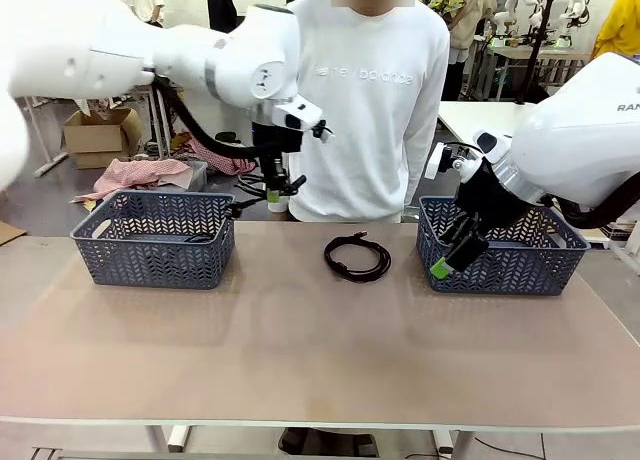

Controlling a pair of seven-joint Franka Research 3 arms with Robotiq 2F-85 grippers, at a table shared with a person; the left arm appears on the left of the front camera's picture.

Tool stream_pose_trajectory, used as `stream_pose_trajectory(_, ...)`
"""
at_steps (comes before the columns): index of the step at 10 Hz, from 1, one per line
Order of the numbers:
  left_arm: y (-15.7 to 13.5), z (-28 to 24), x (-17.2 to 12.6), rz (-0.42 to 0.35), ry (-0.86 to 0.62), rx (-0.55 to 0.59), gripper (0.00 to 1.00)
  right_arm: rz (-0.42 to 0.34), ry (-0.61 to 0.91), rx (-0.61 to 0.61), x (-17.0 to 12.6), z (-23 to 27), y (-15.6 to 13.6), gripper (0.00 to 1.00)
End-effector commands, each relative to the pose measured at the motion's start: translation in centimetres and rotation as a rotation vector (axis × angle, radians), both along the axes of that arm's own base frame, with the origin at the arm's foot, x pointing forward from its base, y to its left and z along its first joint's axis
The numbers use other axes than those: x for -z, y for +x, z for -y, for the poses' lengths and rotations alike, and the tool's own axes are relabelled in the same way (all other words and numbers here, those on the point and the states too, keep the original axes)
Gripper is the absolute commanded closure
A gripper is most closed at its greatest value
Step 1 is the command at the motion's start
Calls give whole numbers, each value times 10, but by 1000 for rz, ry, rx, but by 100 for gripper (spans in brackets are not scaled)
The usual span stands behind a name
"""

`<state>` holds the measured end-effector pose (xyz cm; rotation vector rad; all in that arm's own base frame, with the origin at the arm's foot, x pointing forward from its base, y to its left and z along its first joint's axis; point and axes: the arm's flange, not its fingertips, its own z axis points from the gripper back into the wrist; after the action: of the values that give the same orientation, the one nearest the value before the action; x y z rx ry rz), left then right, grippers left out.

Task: Organize the cables according to human instructions.
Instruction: Pick up a bundle of cables and place it in the basket indicated by the human.

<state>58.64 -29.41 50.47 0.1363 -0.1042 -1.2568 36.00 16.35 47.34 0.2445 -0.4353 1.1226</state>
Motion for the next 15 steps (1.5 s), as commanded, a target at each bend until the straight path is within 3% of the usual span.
stream_pose_trajectory(1,-24,-42,-3,15,-31,159,100,-1,-2,2,-2,-1,1,0)
stream_pose_trajectory(5,-30,-94,-15,-35,-37,322,100,-1,-2,2,-2,-1,1,0)
stream_pose_trajectory(7,-27,-103,-17,-10,-86,262,100,-1,-2,2,-2,-1,1,0)
stream_pose_trajectory(8,-22,-90,-15,-28,-21,299,100,-1,-2,2,-2,-1,1,0)
stream_pose_trajectory(13,-22,-90,-15,-28,-21,299,100,-1,-2,2,-2,-1,1,0)
stream_pose_trajectory(14,-22,-86,-11,-36,-32,304,85,-1,-2,2,-2,-1,1,0)
stream_pose_trajectory(15,-23,-103,-14,-23,-57,340,85,-1,-2,2,-2,-1,1,0)
